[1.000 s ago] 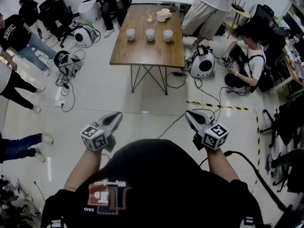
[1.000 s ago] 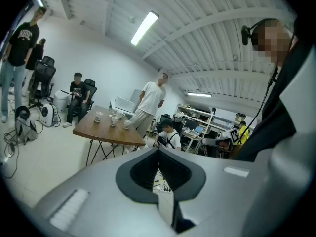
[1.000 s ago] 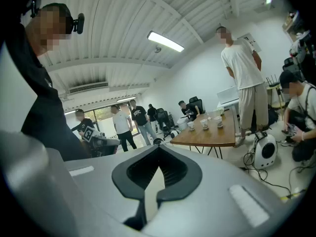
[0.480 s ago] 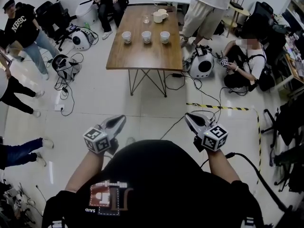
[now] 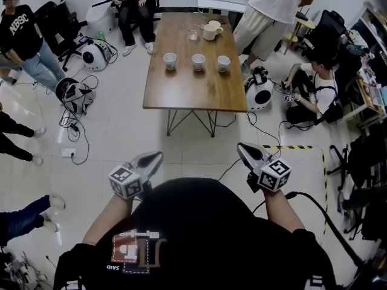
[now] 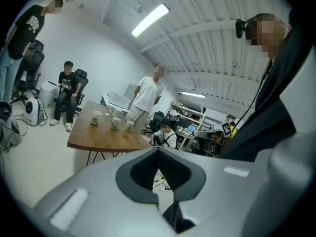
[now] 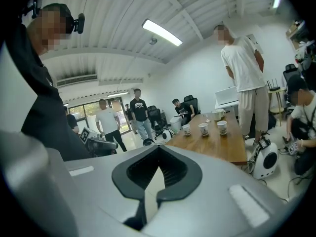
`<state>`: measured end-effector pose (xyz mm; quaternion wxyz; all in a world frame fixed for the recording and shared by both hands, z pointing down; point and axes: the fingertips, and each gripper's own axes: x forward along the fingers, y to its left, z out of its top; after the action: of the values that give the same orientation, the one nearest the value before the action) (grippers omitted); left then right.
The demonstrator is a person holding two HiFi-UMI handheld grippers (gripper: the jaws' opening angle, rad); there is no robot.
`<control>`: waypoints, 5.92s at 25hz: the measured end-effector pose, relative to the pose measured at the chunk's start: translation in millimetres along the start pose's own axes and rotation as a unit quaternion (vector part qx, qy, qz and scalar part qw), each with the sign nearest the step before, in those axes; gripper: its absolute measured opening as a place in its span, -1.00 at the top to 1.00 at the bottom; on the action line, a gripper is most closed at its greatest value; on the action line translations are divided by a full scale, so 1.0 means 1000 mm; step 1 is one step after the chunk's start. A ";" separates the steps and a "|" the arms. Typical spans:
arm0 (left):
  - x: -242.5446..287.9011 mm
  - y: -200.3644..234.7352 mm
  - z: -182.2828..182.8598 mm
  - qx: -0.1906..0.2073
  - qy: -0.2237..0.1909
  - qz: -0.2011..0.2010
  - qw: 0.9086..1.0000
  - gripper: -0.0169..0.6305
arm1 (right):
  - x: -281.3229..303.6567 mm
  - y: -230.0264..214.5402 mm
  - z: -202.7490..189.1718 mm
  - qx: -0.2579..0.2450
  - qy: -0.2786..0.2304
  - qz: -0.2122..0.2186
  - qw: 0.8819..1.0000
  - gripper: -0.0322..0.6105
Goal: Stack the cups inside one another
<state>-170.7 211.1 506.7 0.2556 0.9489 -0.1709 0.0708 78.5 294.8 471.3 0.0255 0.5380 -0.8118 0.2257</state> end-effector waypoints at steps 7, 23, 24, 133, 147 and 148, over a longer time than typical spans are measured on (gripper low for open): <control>-0.001 0.101 0.048 0.000 0.008 0.004 1.000 0.94 | 0.093 -0.026 0.037 0.012 0.003 -0.028 1.000 0.86; 0.123 0.207 0.131 -0.049 -0.042 0.147 0.987 0.94 | 0.236 -0.241 0.100 -0.063 0.080 0.021 0.995 0.86; 0.136 0.208 0.136 -0.050 -0.042 0.153 0.986 0.94 | 0.244 -0.258 0.104 -0.074 0.089 0.022 0.993 0.86; 0.138 0.293 0.159 -0.084 -0.026 0.145 0.986 0.94 | 0.455 -0.300 0.018 -0.445 0.423 0.056 0.787 0.79; 0.118 0.303 0.157 -0.089 -0.055 0.159 0.982 0.94 | 0.524 -0.186 0.111 -0.449 0.346 0.138 0.812 0.80; 0.113 0.305 0.157 -0.090 -0.058 0.163 0.981 0.94 | 0.532 -0.181 0.106 -0.455 0.352 0.144 0.805 0.80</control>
<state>-167.7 -148.4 537.3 0.3145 0.8839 -0.3438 0.0411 36.5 -263.6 588.9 0.5185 0.2250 -0.8249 0.0054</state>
